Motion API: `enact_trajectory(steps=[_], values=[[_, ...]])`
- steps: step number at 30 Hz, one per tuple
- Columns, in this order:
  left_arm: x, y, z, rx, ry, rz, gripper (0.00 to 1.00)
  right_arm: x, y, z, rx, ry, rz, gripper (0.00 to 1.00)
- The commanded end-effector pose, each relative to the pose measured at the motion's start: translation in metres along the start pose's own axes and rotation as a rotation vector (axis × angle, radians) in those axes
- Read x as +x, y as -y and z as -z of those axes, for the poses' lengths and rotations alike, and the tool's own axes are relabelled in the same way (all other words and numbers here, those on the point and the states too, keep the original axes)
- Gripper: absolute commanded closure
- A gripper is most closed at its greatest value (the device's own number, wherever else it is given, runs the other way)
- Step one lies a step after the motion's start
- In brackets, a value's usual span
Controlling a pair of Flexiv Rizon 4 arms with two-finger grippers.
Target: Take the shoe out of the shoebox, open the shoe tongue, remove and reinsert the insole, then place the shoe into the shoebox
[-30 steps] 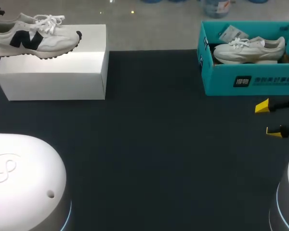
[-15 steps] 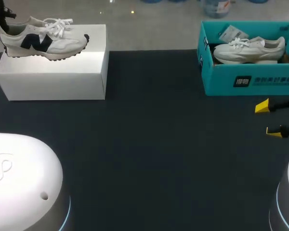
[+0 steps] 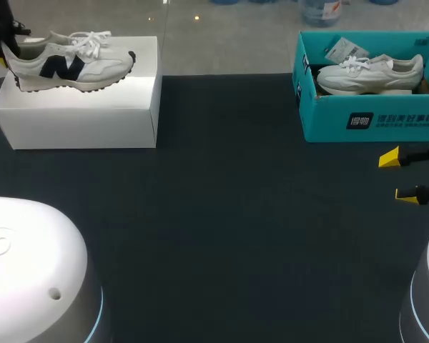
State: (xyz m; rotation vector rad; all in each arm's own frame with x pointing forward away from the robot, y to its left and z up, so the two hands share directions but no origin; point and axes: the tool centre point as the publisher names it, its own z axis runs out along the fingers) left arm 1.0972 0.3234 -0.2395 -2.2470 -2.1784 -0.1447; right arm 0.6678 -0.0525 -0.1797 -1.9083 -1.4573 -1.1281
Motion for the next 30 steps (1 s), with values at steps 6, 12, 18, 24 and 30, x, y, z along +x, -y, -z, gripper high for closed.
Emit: enact_trajectory(steps=[6,12,18,24,30], values=[[-0.002,0.003,-0.034,0.015,-0.021,-0.036,1.00,0.000,0.004,0.002,-0.006,0.003,-0.002,0.00],[-0.001,0.011,-0.055,0.022,-0.032,-0.048,1.00,0.000,0.004,0.002,-0.006,0.003,-0.002,0.00],[-0.002,0.014,-0.081,0.030,-0.032,-0.048,1.00,0.000,0.004,0.002,-0.006,0.003,-0.002,0.00],[-0.004,0.017,-0.099,0.020,-0.026,-0.046,1.00,0.000,0.004,0.002,-0.006,0.003,-0.002,0.00],[-0.004,0.018,-0.117,0.013,-0.037,-0.039,1.00,0.000,0.004,0.002,-0.006,0.003,-0.002,0.00]])
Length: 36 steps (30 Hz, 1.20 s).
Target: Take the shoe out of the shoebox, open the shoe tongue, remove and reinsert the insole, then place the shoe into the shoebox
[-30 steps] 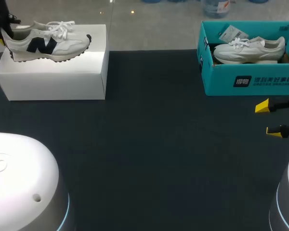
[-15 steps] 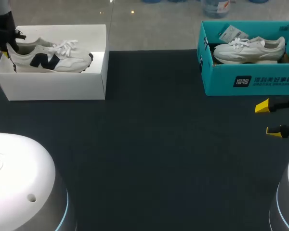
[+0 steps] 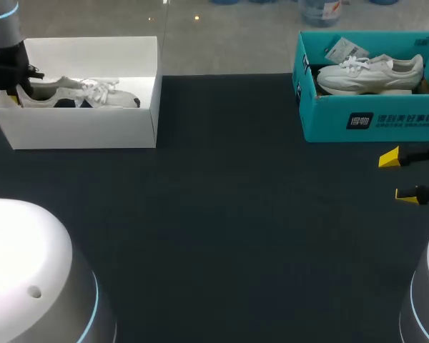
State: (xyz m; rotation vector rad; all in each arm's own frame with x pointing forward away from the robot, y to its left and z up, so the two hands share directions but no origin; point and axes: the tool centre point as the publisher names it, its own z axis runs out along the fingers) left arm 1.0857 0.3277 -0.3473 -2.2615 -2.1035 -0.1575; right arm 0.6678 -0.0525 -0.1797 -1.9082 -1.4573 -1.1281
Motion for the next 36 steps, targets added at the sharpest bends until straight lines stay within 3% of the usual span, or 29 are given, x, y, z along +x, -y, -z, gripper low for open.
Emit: enact_trajectory(steps=[1,16,17,19,21,24,36], values=[[-0.001,0.000,-0.013,-0.004,-0.007,0.009,1.00,0.000,0.004,0.002,-0.006,0.003,-0.002,0.00],[-0.009,-0.003,-0.041,0.017,-0.019,0.013,1.00,0.000,0.004,0.002,-0.006,0.003,-0.002,0.00],[-0.009,-0.003,-0.041,0.017,-0.018,0.010,0.74,0.000,0.004,0.002,-0.006,0.003,-0.002,0.00],[-0.009,-0.003,-0.038,0.020,-0.003,-0.006,0.45,0.000,0.004,0.002,-0.006,0.003,-0.002,0.00],[-0.009,-0.002,-0.032,0.016,0.003,-0.008,0.38,0.000,0.004,0.002,-0.006,0.003,-0.002,0.00],[-0.011,-0.002,-0.014,0.003,0.023,-0.001,0.01,0.000,0.004,0.002,-0.006,0.003,-0.002,0.00],[-0.019,-0.009,0.074,-0.023,0.084,0.147,0.00,0.000,0.004,0.002,-0.006,0.003,-0.002,0.00]])
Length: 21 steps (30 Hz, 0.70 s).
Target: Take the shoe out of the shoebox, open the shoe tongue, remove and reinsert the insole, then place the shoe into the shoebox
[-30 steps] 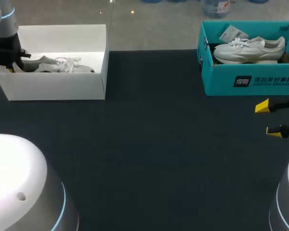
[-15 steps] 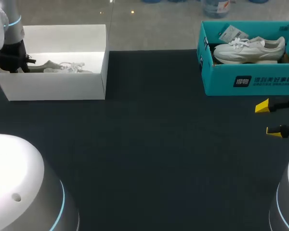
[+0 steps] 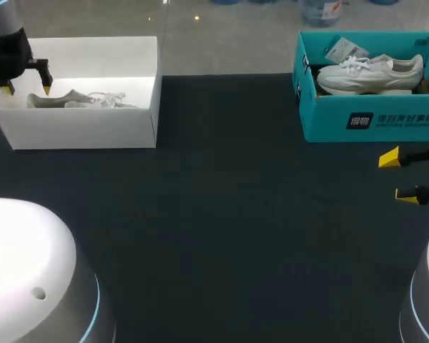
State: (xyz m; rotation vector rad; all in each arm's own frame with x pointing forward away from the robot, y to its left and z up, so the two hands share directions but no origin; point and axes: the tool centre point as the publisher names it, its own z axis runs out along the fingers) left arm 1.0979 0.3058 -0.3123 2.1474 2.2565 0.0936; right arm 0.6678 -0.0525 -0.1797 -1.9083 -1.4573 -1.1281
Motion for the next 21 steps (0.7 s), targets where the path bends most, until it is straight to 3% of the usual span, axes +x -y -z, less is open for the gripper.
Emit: enact_trajectory(steps=[1,9,10,13,17,21], values=[[-0.004,0.004,0.045,-0.017,-0.002,0.051,0.00,0.000,0.004,0.002,-0.006,0.003,-0.002,0.00],[-0.009,-0.007,0.091,-0.056,0.005,0.226,0.00,0.000,0.004,0.002,-0.006,0.003,-0.002,0.00],[-0.009,-0.008,0.094,-0.018,0.020,0.217,0.00,0.000,0.004,0.002,-0.006,0.003,-0.002,0.00],[-0.009,-0.008,0.094,-0.018,0.020,0.217,0.00,0.000,0.004,0.002,-0.006,0.003,-0.002,0.00],[-0.009,-0.008,0.094,-0.018,0.020,0.217,0.00,-0.005,-0.038,0.021,0.016,0.094,0.079,0.00],[-0.009,-0.008,0.094,-0.018,0.020,0.217,0.00,-0.018,-0.091,0.040,-0.014,0.205,0.141,0.00]])
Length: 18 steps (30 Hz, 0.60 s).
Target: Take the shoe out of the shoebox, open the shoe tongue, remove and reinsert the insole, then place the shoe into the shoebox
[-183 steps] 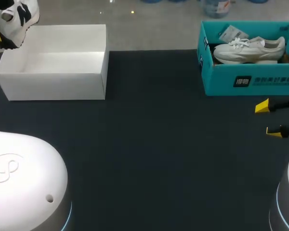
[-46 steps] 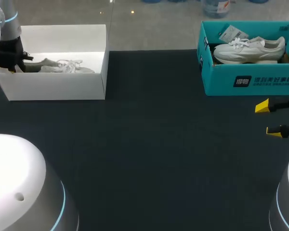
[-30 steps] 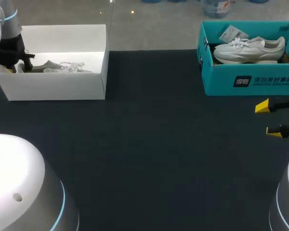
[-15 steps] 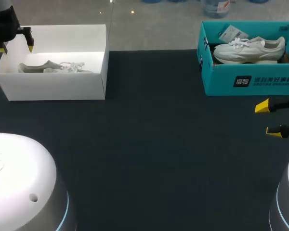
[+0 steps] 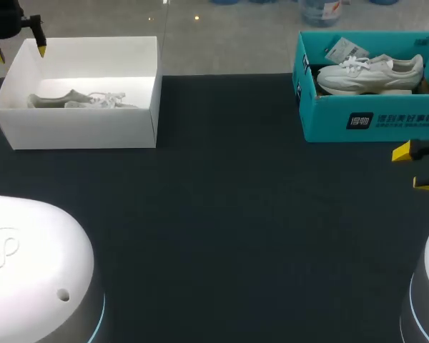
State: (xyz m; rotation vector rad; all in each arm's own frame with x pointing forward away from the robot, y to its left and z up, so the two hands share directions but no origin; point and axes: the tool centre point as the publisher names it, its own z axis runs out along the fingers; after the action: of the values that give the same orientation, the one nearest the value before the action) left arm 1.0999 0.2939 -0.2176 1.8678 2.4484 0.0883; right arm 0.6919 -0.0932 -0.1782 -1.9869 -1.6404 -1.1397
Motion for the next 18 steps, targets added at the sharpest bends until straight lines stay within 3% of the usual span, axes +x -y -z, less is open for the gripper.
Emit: enact_trajectory(steps=[1,8,13,18], values=[[0.000,-0.001,0.000,0.002,-0.001,-0.001,0.00,-0.012,-0.067,0.014,0.039,0.096,0.032,0.00],[0.000,-0.001,0.000,0.002,-0.001,-0.001,0.00,-0.016,-0.124,0.032,0.032,0.239,0.099,0.00],[0.000,-0.001,0.000,0.002,-0.001,-0.001,0.00,-0.028,-0.160,0.045,0.013,0.374,0.048,0.00],[0.000,-0.001,0.000,0.002,-0.001,-0.001,0.00,-0.027,-0.191,0.049,0.039,0.528,0.046,0.00]])
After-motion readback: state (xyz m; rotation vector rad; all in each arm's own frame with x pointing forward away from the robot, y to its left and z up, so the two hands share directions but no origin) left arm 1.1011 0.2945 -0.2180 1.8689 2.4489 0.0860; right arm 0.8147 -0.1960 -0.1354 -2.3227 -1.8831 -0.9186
